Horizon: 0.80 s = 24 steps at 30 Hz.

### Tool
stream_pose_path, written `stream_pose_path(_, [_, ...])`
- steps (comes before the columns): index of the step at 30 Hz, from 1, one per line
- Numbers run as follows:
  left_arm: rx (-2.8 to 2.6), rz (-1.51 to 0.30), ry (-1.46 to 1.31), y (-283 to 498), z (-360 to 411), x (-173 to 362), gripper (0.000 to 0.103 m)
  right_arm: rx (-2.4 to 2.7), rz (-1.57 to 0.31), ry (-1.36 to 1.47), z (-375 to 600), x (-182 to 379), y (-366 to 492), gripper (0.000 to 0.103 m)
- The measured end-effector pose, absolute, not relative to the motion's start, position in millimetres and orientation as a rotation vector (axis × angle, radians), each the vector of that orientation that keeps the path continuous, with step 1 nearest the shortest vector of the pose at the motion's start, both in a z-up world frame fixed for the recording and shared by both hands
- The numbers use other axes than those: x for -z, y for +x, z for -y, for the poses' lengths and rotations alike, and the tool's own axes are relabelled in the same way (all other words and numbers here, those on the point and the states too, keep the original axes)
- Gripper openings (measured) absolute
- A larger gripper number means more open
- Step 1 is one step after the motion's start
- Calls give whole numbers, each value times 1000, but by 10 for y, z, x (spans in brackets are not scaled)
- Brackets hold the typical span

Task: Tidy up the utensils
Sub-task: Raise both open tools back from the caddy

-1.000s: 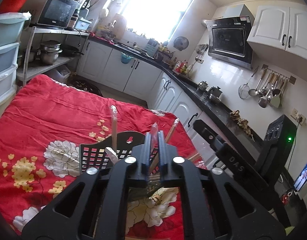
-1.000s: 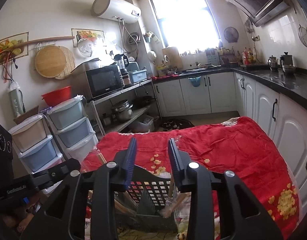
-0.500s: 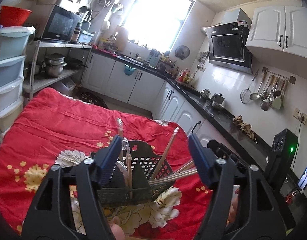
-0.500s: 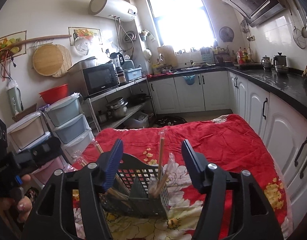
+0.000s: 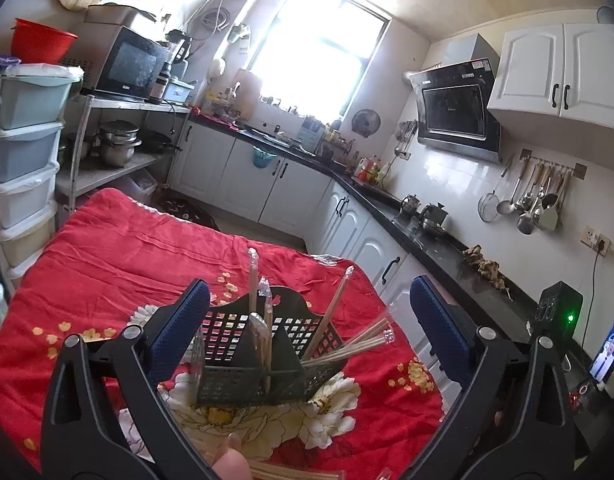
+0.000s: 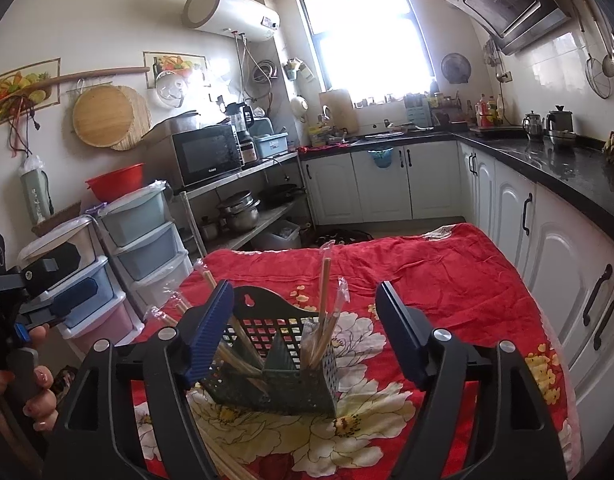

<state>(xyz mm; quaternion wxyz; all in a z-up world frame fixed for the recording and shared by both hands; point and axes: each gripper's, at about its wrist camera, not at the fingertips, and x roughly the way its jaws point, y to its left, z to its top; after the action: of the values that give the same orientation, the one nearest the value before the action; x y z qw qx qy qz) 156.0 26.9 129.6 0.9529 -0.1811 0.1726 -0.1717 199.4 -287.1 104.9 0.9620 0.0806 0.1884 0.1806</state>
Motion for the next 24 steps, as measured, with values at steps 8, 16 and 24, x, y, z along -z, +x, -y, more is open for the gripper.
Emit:
stream_pose_path(8, [334, -353, -372, 1435, -311, -1232, 92, -376, -382, 152, 2845, -1060, 1874, 75])
stream_pose_path(16, [309, -368, -390, 1332, -397, -1125, 92, -381, -398, 146, 2839, -1013, 1788, 76])
stream_pose_path(24, [287, -380, -408, 1260, -484, -1018, 92, -391, -421, 143, 2827, -929, 1725, 76])
